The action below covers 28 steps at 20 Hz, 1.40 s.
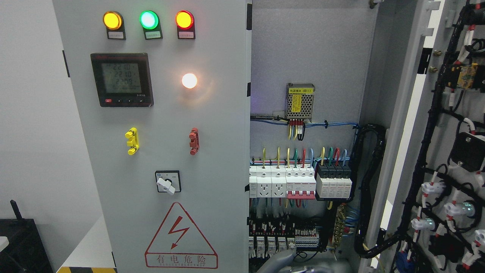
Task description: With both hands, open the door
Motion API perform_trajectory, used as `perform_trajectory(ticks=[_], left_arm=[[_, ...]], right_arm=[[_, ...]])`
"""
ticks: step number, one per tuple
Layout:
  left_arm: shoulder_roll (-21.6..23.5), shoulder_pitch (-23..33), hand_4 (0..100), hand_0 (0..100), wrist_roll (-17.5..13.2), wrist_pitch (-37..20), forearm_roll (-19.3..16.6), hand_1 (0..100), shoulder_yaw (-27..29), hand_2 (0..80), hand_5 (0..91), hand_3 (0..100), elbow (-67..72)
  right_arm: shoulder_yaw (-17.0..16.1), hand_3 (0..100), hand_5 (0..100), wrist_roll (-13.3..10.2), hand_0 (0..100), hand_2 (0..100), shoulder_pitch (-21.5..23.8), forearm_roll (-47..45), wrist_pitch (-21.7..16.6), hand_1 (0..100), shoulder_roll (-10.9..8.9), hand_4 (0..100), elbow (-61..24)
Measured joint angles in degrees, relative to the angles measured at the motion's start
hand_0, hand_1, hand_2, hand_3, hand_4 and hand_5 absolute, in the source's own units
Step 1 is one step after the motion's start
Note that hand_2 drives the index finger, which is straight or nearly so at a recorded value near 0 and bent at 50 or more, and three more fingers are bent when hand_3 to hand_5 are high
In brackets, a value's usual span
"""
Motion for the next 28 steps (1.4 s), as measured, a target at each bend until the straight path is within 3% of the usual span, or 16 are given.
perform_trajectory(ticks=[9,17,22,28], left_arm=[[5.48,27.11,0,0,-0.58,-1.21,-14.75,0,14.44,0.0,0.0,0,-2.39],[3.83,50.04,0,0,-1.44,-1.23,-31.30,0,28.03,0.0,0.0,0,-2.99],[0.62,57.70,0,0,-1.69,-1.58,-40.36,0,35.20,0.0,0.0,0,-0.28],[-2.76,59.56,0,0,-1.89,-1.66,-48.12,0,40.28,0.0,0.0,0,9.20]], right_arm=[[0.00,0,0,0.00,39,0,0.02,0.00,0.00,0,0.01,0,0.00],[0.00,0,0,0.00,39,0,0.02,0.00,0.00,0,0.01,0,0.00],[0.00,0,0,0.00,39,0,0.00,0.00,0.00,0,0.02,0,0.00],[0.00,0,0,0.00,39,0,-0.01,0.00,0.00,0,0.02,0,0.00]])
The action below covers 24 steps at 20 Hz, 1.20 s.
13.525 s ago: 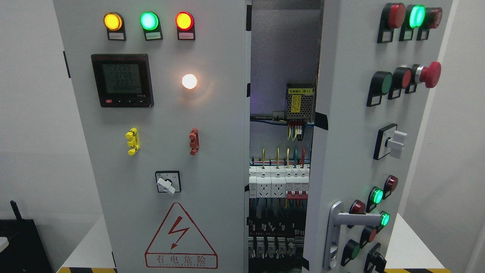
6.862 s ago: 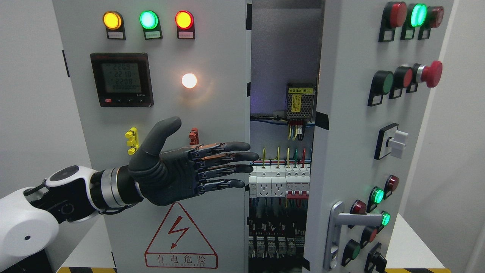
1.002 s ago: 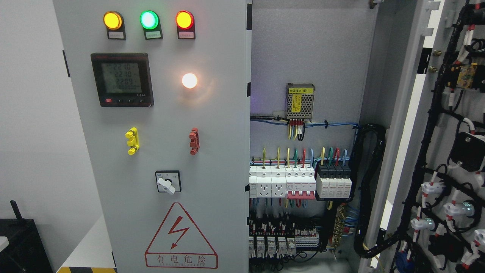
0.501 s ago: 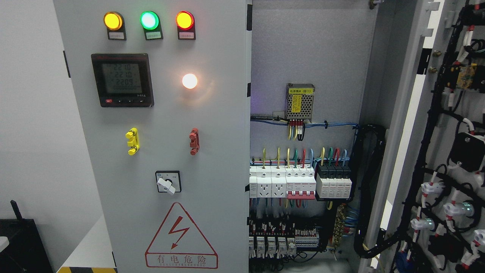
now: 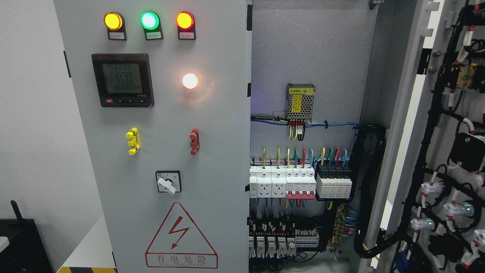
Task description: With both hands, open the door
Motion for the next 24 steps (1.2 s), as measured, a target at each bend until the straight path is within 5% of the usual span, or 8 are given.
perform_trajectory(ticks=[5,12,20,24], left_arm=[[-3.58,-3.08,0,0,0.13,-0.04,-5.36,0,2.50,0.0,0.0,0,12.27],[-9.72,-12.24,0,0,0.39,-0.26,-8.12,0,4.49,0.0,0.0,0,34.62],[-17.49,-16.93,0,0,0.87,-12.44,-9.01,0,5.65,0.0,0.0,0,58.24],[-20.65,-17.20,0,0,3.68,-16.89,-10.25,0,6.08,0.0,0.0,0,66.78]], right_arm=[[0.00,0,0,0.00,39,0,-0.02,0.01,0.00,0,-0.01,0,0.00],[0.00,0,0,0.00,39,0,-0.05,0.04,0.00,0,-0.12,0,-0.59],[0.01,0,0,0.00,39,0,2.60,0.00,0.00,0,-1.51,0,-6.81],[2.21,0,0,0.03,39,0,6.27,0.00,0.00,0,-3.57,0,-14.34]])
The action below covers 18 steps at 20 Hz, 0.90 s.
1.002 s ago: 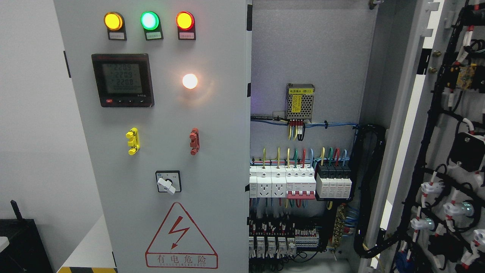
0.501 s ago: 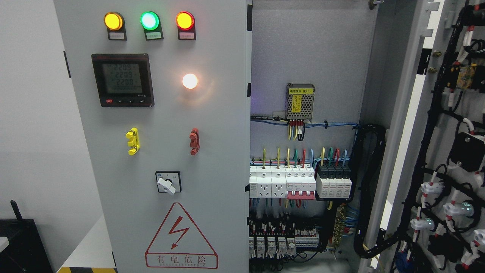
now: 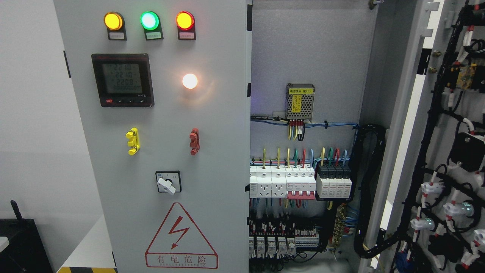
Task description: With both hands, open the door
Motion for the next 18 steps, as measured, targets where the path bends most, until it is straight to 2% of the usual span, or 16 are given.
perform_trajectory(ticks=[4,13,15,18], left_arm=[[-2.16,0.22,0,0,3.12,-2.81,-0.70,0,0.47,0.0,0.0,0,5.80],[-4.69,2.17,0,0,3.81,-3.87,-1.23,0,2.10,0.0,0.0,0,13.31],[-5.02,2.40,0,0,3.97,-3.64,-1.27,0,2.60,0.0,0.0,0,14.29],[-5.41,2.60,0,0,3.85,-3.18,-1.30,0,3.69,0.0,0.0,0,15.50]], right_arm=[[4.43,0,0,0.06,39,0,4.66,-0.03,-0.04,0,-3.07,0,-9.85],[14.31,0,0,-0.02,39,0,13.20,-0.08,-2.20,0,-10.35,0,-32.41],[16.31,0,0,0.69,39,0,15.25,-0.08,-2.67,0,-12.27,0,-37.61],[19.07,0,0,1.80,39,0,17.71,-0.08,-6.00,0,-15.31,0,-44.89]])
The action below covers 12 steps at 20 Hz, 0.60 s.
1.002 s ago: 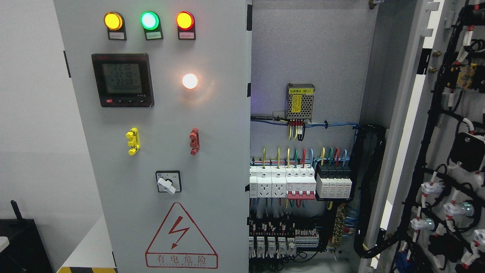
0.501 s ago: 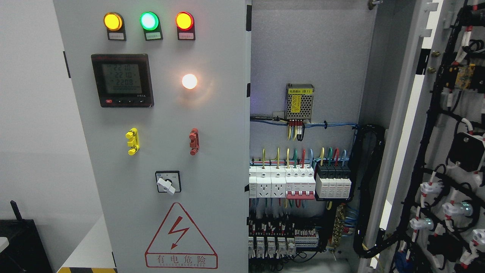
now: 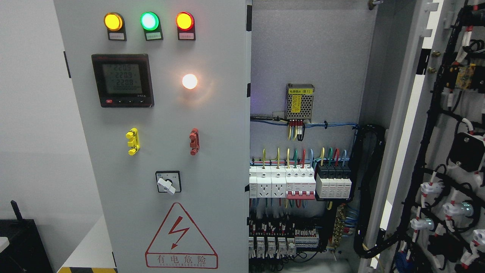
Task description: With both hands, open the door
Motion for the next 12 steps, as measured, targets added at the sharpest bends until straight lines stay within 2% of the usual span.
perform_trajectory(ticks=[5,9,12], left_arm=[[-0.41,0.14,0,0,-0.34,0.09,-0.02,0,1.35,0.0,0.0,0,1.36],[-0.63,0.14,0,0,-0.37,0.29,-0.03,0,2.07,0.0,0.0,0,2.10],[-0.75,-0.05,0,0,-0.41,-0.22,-0.04,0,2.45,0.0,0.0,0,2.49]], right_arm=[[3.28,0,0,0.26,39,0,2.38,0.00,-7.61,0,-4.86,0,-10.38],[4.95,0,0,0.33,39,0,3.19,0.00,-14.00,0,-7.51,0,-16.33],[5.94,0,0,0.33,39,0,3.44,0.00,-16.91,0,-8.91,0,-20.56]])
